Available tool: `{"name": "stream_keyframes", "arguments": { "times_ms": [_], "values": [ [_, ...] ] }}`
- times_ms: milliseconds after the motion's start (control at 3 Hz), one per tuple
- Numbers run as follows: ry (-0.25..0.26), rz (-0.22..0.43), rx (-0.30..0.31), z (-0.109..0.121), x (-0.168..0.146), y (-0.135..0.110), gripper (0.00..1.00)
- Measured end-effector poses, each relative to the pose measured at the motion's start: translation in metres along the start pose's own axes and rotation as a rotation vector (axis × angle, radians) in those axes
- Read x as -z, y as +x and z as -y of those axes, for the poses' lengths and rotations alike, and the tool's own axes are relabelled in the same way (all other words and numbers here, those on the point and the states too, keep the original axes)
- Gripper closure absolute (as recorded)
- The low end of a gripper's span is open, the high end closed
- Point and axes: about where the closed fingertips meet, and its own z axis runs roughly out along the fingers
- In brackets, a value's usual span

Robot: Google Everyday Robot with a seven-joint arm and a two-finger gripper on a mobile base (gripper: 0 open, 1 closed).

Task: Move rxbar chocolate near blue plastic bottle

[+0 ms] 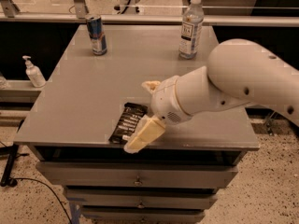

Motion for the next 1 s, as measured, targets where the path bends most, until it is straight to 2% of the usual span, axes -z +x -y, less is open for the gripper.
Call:
{"name": "stream_keyframes", "arguments": {
  "times_ms": [333, 667, 1000],
  "values": [
    [-0.010, 0.015, -0.003, -0.015, -0.015, -0.010, 0.00],
    [-0.021, 0.016, -0.028, -0.030, -0.026, -0.009, 0.00],
    [-0.030, -0.007, -0.045, -0.040, -0.034, -0.001, 0.13]
  ]
}}
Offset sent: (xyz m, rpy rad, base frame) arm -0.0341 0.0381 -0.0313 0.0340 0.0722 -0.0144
